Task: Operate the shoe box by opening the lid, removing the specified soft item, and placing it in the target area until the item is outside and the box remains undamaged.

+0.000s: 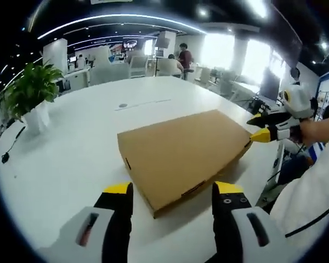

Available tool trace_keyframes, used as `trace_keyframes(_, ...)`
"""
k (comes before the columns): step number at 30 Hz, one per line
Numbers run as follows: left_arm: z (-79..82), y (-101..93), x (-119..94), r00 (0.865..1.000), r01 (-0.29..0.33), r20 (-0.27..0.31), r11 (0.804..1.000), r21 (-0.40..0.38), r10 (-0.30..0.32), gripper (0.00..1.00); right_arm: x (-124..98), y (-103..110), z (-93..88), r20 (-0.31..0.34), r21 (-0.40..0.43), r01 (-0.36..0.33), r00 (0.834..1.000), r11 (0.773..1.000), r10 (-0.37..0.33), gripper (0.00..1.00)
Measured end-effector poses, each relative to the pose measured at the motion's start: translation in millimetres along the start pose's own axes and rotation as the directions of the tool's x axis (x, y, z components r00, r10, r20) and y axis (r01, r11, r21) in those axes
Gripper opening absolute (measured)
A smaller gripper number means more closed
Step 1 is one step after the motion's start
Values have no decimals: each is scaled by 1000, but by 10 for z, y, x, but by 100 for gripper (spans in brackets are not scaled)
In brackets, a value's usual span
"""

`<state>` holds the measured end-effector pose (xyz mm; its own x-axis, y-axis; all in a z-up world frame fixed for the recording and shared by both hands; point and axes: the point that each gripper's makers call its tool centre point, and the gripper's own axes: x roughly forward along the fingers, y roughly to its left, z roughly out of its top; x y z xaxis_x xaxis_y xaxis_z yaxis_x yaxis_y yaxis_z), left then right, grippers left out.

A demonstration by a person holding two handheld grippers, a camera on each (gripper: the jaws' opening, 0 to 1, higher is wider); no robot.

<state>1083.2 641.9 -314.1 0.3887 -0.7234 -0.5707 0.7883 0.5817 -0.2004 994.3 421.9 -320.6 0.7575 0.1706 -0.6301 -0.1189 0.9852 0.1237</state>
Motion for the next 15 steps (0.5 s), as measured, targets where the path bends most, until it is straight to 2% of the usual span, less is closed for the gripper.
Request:
trace_keyframes(3,-16,99,0,1000,-19,-14,1000,-6,19,67,-5,-33,30,14,-16,22,1000,1000,-22,63)
trace_keyframes(5,-12,128,0,1000,-19,-14,998,-53,18,68,3,-65,15,10,-1,24,1000,1000,-24,65)
trace_keyframes(6,-1,119,-7,1000,-1,-7,993,-117,0,69,7,-39,-2,13,50,-5,1000,999,4,65)
trace_keyframes(7,-7,123,-12,1000,6,-13,989,-145,-8,69,15,-40,-6,20,85,-16,1000,996,15,65)
trace_keyframes(8,-17,114,-28,999,25,-22,979,-204,-31,68,13,-42,16,43,152,-38,999,988,31,65)
trace_keyframes(10,-4,94,-41,999,42,-16,970,-238,-47,63,-11,-158,56,81,202,-3,997,979,-14,68)
trace_keyframes(11,9,131,-46,999,34,-5,970,-241,-36,60,-25,-122,59,82,188,-18,997,982,2,64)
trace_keyframes(13,33,93,-55,998,56,9,950,-307,-56,60,-51,-199,81,95,177,25,995,984,-43,55)
trace_keyframes(14,47,164,-72,999,48,21,944,-326,-43,61,-61,-194,81,94,186,7,995,983,-25,52)
trace_keyframes(15,58,164,-83,998,69,31,931,-359,-62,61,-53,-212,92,112,229,-6,993,973,-20,52)
